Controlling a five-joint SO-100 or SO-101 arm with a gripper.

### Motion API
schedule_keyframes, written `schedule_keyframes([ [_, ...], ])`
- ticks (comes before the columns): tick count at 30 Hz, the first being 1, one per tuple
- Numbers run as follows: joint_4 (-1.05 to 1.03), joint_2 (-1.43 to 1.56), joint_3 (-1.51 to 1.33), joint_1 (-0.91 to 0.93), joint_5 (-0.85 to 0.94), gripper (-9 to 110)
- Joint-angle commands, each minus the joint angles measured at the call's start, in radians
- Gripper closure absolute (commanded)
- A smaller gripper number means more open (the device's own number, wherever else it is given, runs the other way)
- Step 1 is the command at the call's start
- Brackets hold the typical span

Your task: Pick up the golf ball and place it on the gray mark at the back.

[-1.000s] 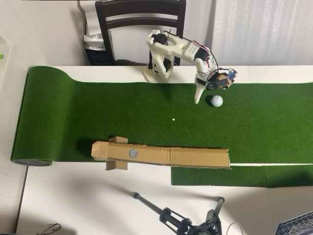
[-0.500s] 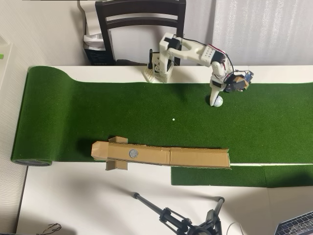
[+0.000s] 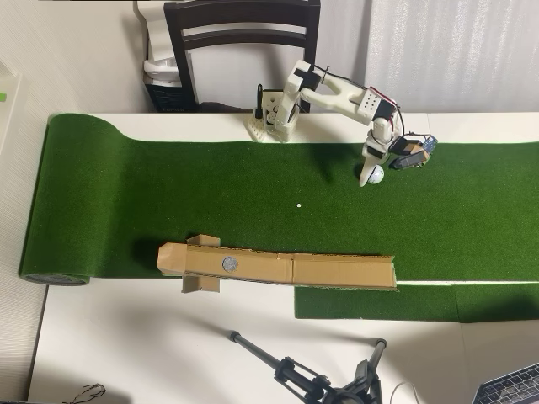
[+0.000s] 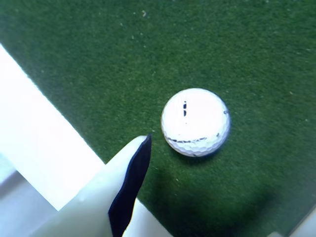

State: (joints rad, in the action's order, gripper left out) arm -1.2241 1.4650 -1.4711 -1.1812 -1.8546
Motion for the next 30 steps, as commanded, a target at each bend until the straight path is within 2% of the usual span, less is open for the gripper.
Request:
schedule_keyframes([
  [1,0.006,0.018,0.164,-0.043,-0.009,46],
  [10,-0.02,-0.038,0.267,-0.106,-0.046,46],
  [30,-0.138,-0.156,0.273,-0.091,-0.092,46],
])
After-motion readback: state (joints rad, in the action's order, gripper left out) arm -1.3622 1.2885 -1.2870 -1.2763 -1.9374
